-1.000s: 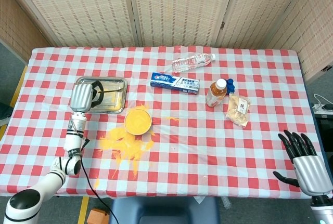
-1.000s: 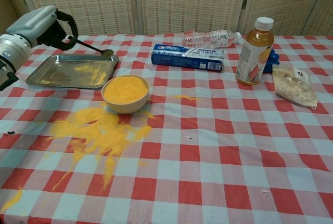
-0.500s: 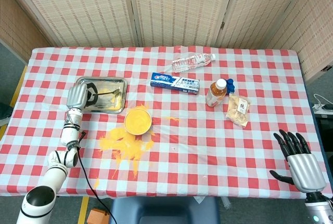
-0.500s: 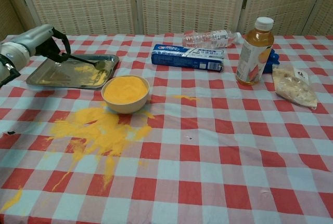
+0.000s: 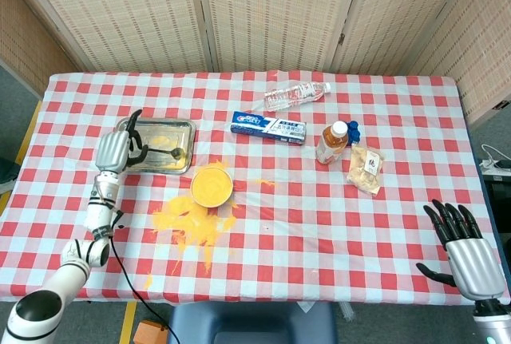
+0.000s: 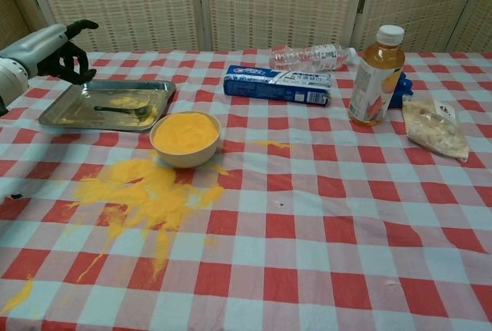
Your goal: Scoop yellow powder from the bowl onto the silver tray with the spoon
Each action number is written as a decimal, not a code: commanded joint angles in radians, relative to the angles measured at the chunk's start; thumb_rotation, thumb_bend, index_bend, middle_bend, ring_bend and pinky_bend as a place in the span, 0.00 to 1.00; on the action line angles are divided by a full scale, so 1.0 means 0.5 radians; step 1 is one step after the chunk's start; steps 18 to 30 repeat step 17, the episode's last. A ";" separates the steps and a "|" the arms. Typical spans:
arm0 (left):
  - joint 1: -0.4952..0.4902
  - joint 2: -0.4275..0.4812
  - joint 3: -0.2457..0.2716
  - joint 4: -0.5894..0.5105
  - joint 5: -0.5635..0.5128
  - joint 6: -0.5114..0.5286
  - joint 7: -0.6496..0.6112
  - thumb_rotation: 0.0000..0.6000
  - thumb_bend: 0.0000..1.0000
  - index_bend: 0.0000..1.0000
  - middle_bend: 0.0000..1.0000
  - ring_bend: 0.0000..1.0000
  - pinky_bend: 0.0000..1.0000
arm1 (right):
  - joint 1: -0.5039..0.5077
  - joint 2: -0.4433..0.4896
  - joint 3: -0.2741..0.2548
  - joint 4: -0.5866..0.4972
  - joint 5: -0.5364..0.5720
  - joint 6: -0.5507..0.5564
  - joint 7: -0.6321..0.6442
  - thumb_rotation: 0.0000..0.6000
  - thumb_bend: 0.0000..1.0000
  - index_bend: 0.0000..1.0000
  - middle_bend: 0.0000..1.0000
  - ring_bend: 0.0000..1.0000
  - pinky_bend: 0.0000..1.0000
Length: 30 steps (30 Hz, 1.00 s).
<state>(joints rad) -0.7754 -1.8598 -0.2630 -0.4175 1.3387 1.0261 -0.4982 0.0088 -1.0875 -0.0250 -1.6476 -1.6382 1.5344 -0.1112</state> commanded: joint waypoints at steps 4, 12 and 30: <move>0.806 0.855 0.631 -1.542 0.475 0.962 0.598 1.00 0.36 0.00 0.04 0.01 0.15 | -0.020 0.025 0.006 -0.007 0.003 0.034 0.044 0.88 0.00 0.00 0.00 0.00 0.00; 1.416 1.136 0.973 -2.094 0.572 1.468 1.220 1.00 0.33 0.00 0.00 0.00 0.05 | -0.020 0.048 0.002 -0.005 0.012 0.021 0.100 0.89 0.00 0.00 0.00 0.00 0.00; 1.461 1.132 0.933 -2.085 0.612 1.487 1.293 1.00 0.33 0.00 0.00 0.00 0.05 | -0.034 0.042 -0.001 -0.010 -0.005 0.049 0.072 0.89 0.00 0.00 0.00 0.00 0.00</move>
